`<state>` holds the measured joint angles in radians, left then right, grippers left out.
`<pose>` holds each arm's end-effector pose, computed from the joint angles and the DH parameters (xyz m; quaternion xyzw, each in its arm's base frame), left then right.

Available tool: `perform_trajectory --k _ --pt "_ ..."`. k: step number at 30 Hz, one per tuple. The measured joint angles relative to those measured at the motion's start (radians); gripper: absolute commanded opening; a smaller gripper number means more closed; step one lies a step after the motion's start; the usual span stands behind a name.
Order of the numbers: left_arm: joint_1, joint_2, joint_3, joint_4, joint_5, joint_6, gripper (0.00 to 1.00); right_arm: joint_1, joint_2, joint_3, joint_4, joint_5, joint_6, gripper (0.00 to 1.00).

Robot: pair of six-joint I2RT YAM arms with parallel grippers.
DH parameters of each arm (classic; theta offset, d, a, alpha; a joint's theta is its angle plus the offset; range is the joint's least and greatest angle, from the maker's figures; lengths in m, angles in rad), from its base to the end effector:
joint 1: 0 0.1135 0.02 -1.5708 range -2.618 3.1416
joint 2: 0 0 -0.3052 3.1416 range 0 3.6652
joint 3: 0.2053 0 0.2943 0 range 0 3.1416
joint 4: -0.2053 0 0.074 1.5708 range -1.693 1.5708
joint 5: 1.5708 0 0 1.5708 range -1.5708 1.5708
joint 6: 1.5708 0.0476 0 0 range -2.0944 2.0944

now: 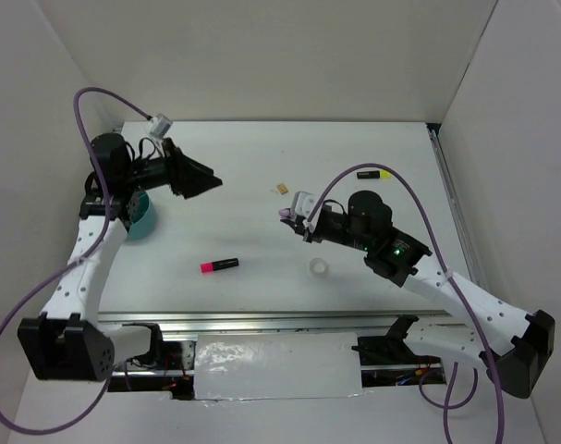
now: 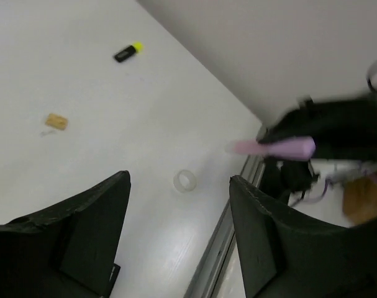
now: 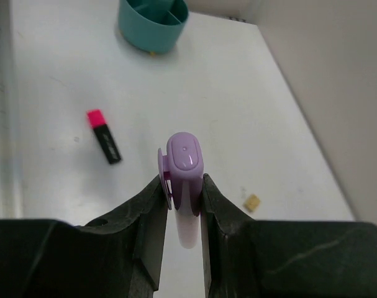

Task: Sort the stationery into containers
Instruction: Pick up the stationery from the center of the board.

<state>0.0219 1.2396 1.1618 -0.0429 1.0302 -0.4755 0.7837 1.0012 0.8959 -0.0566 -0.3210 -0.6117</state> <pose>0.3113 -0.0340 0.4277 0.1563 0.7117 -0.4890 0.4794 0.1777 0.1983 0.3807 -0.5625 0.5099 0.1762 0.6265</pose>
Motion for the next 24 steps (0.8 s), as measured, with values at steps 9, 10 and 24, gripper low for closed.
perform_trajectory --k 9,10,24 --pt "-0.240 -0.284 -0.080 -0.088 0.140 0.365 0.69 0.013 0.043 0.050 -0.030 -0.120 0.395 0.00" --pt "-0.257 -0.286 -0.078 -0.099 0.148 0.383 0.68 0.016 0.050 0.057 -0.034 -0.128 0.422 0.00" --pt "-0.457 -0.219 -0.061 -0.169 0.097 0.495 0.61 0.097 0.087 0.135 -0.034 -0.180 0.540 0.00"
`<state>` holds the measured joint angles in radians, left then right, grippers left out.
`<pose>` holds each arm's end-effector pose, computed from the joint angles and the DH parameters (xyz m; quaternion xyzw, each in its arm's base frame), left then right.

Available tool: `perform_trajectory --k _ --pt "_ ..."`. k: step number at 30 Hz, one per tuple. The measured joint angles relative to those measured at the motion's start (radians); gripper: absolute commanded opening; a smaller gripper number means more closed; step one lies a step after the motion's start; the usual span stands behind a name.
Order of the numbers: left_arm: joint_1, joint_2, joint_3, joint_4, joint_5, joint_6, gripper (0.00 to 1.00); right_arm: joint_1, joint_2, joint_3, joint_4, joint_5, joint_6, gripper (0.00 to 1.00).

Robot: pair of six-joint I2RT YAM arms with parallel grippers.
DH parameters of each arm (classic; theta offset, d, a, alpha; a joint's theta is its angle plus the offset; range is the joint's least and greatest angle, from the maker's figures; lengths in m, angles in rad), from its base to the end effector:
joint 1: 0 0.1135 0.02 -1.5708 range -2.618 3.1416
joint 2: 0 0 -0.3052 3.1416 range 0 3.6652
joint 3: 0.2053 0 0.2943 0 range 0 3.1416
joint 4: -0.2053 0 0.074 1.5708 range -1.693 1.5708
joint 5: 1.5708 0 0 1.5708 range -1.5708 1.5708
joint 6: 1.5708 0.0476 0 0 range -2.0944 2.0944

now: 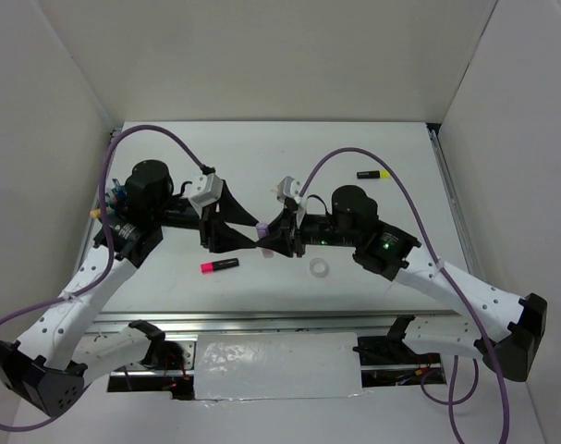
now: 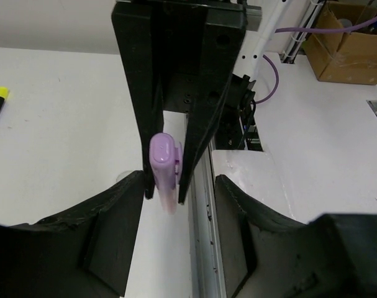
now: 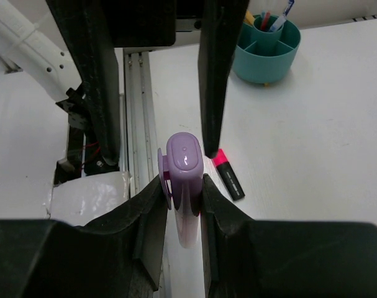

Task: Sort the stationery into containers
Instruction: Pick up the stationery from the center of the board, then place the stationery in the storage box.

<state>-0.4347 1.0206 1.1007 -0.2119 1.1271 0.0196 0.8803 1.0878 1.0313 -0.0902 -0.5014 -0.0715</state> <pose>0.1963 -0.1386 0.4441 0.4862 0.5402 -0.5080 0.4624 0.1631 0.2334 0.4105 -0.4801 0.5776 0.4217 0.5080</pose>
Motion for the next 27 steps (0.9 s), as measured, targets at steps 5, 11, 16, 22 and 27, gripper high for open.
perform_trajectory --k 5,11,16,22,27 --pt "-0.014 0.019 0.000 0.018 -0.019 -0.010 0.57 0.020 0.002 0.000 0.001 0.001 0.000 0.00" --pt "-0.022 0.036 0.000 0.060 -0.023 -0.065 0.47 0.021 0.010 0.000 0.001 0.007 -0.001 0.00" --pt "-0.028 0.048 0.000 0.093 -0.023 -0.108 0.31 0.024 0.024 0.000 0.002 0.014 -0.003 0.00" --pt "-0.028 0.053 0.000 0.097 -0.024 -0.114 0.05 0.023 0.025 0.000 0.001 0.026 0.001 0.01" --pt "-0.026 0.053 0.002 0.082 -0.040 -0.111 0.00 0.020 0.026 0.000 0.000 0.043 0.021 0.56"
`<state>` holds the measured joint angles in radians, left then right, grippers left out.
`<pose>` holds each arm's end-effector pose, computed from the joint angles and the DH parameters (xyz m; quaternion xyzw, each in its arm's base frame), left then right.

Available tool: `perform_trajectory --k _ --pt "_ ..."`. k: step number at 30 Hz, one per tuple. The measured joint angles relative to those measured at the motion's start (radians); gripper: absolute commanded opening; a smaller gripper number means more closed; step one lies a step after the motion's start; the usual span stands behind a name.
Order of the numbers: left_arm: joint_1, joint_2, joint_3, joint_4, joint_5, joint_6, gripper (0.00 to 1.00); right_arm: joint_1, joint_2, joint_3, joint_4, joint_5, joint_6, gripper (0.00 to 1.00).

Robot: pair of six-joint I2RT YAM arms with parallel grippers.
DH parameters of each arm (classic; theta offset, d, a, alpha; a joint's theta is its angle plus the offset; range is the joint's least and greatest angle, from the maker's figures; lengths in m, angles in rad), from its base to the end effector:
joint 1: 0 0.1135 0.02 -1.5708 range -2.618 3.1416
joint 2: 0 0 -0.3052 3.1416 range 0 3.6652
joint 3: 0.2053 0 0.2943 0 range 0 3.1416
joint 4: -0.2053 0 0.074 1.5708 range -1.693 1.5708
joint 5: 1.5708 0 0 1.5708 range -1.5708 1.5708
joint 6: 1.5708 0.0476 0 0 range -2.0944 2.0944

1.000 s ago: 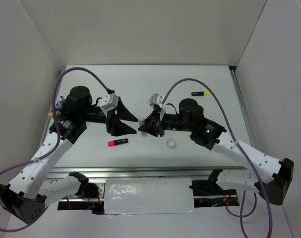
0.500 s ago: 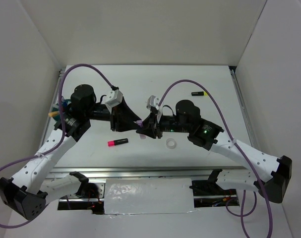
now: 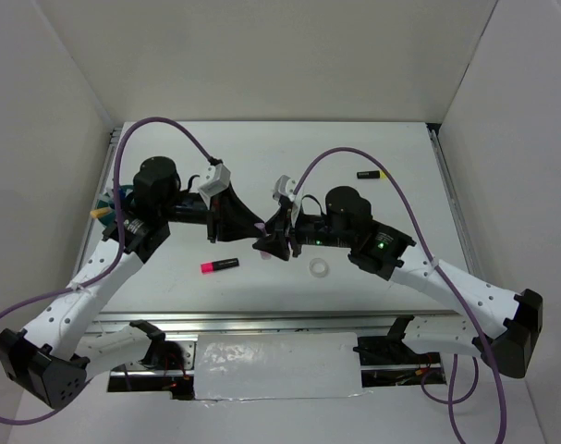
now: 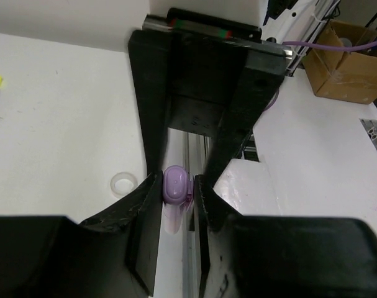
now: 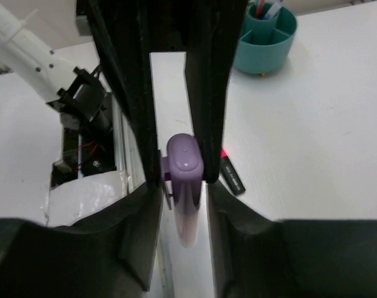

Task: Sort the stationery into containers
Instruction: Place the stationery in the storage box.

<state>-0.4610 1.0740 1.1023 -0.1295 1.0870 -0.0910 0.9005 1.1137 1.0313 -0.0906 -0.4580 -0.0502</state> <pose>0.2110 -0.1518 0.4402 0.4576 0.5604 -0.5256 0.4476 0.1651 0.2422 0.4034 -0.4711 0.5961 0.4167 0.4991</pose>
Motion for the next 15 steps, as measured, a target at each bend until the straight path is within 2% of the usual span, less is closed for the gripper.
perform_trajectory --k 1,3,8,15 --pt "0.005 0.000 0.000 -0.003 -0.008 -0.005 0.00 -0.001 0.000 0.001 0.001 0.015 0.011 0.68" --pt "0.038 0.000 0.000 -0.023 -0.008 -0.026 0.00 -0.012 0.000 0.008 0.000 0.041 0.021 0.79" --pt "0.285 0.018 0.039 -0.087 0.006 -0.067 0.00 -0.106 -0.008 0.051 -0.047 0.092 0.028 0.88" --pt "0.916 0.085 0.101 -0.119 0.122 -0.137 0.00 -0.421 -0.031 0.069 -0.182 0.032 0.006 0.87"
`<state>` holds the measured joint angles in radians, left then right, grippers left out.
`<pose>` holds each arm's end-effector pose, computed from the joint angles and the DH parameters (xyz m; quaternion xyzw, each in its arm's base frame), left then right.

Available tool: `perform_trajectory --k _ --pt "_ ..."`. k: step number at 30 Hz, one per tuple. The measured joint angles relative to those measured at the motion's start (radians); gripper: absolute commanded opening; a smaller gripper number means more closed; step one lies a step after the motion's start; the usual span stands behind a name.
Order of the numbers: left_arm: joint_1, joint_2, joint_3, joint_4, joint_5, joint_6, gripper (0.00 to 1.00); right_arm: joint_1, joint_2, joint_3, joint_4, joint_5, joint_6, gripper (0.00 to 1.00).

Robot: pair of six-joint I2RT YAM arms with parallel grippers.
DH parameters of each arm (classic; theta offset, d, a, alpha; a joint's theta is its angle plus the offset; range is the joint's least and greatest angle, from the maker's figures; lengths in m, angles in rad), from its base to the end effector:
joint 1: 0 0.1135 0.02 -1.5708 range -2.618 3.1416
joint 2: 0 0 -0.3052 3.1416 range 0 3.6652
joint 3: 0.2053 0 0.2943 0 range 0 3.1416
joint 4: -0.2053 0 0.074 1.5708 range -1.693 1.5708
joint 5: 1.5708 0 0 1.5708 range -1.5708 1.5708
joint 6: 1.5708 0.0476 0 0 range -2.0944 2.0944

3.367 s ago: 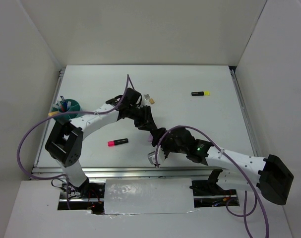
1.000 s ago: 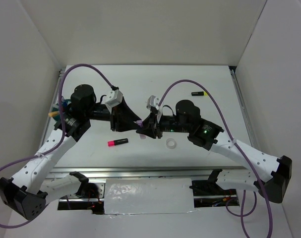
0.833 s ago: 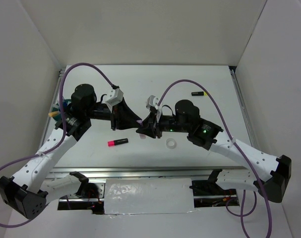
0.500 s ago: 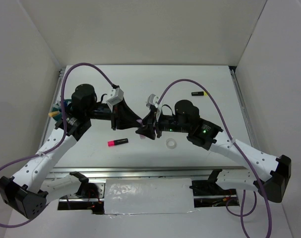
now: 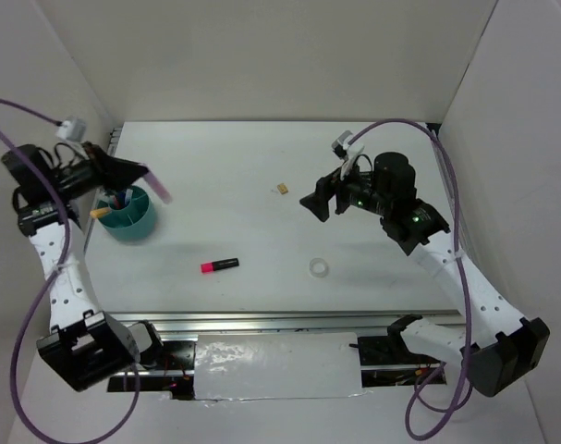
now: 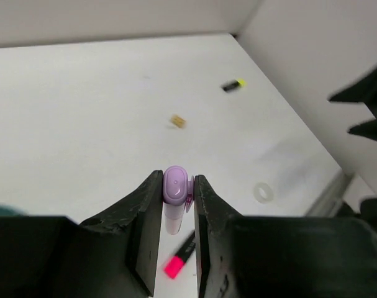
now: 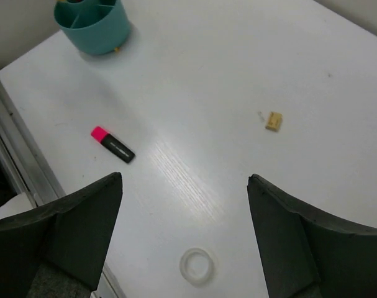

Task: Sort the stationery into containers
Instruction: Place the stationery in the storage box.

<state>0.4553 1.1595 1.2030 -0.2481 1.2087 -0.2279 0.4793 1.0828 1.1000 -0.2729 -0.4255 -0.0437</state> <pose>0.2640 0.0797 0.4473 0.1241 0.7215 -0.3790 0.5660 0.2372 0.1454 0.4183 -0.3247 0.7140 0.2923 0.5472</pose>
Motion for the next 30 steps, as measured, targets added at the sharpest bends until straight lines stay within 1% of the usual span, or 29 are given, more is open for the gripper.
perform_trajectory --k 1,4,7,11,15,18,22,27,30 --pt "0.093 0.016 0.013 -0.010 0.015 0.004 0.00 -0.031 0.009 0.011 -0.033 -0.011 -0.002 0.86" --pt "0.275 0.085 0.099 -0.095 0.026 0.058 0.00 -0.100 0.045 0.055 -0.091 -0.030 -0.004 0.85" --pt "0.398 0.157 0.210 -0.177 0.012 0.156 0.00 -0.154 0.095 0.099 -0.132 -0.058 -0.006 0.85" --pt "0.504 0.192 0.228 -0.198 -0.053 0.227 0.00 -0.194 0.148 0.120 -0.166 -0.068 -0.006 0.85" --pt "0.517 0.195 0.189 -0.175 -0.132 0.262 0.00 -0.192 0.198 0.158 -0.211 -0.045 -0.008 0.82" --pt "0.502 0.211 0.177 -0.170 -0.195 0.302 0.00 -0.177 0.259 0.248 -0.255 0.002 -0.005 0.80" --pt "0.486 0.256 0.177 -0.169 -0.265 0.341 0.00 -0.174 0.331 0.349 -0.286 0.048 0.009 0.82" --pt "0.466 0.312 0.177 -0.167 -0.324 0.385 0.00 -0.172 0.347 0.360 -0.321 0.063 0.025 0.82" --pt "0.460 0.332 0.177 -0.157 -0.324 0.384 0.00 -0.179 0.348 0.359 -0.329 0.048 0.028 0.82"
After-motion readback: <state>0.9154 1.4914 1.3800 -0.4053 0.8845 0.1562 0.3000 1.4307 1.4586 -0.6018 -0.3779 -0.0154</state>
